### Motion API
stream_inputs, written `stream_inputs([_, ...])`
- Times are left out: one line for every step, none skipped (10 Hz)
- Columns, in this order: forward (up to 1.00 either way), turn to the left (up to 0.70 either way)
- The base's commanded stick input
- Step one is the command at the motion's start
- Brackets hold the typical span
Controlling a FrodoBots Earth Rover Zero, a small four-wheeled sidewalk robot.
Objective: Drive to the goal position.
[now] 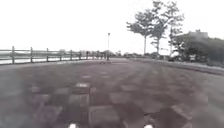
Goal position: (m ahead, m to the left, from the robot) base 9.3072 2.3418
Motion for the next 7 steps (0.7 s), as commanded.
stream_inputs([1.0, -0.4])
stream_inputs([1.0, -0.4])
stream_inputs([1.0, -0.4])
stream_inputs([1.0, -0.4])
stream_inputs([1.0, -0.17])
stream_inputs([1.0, 0.0])
stream_inputs([1.0, 0.0])
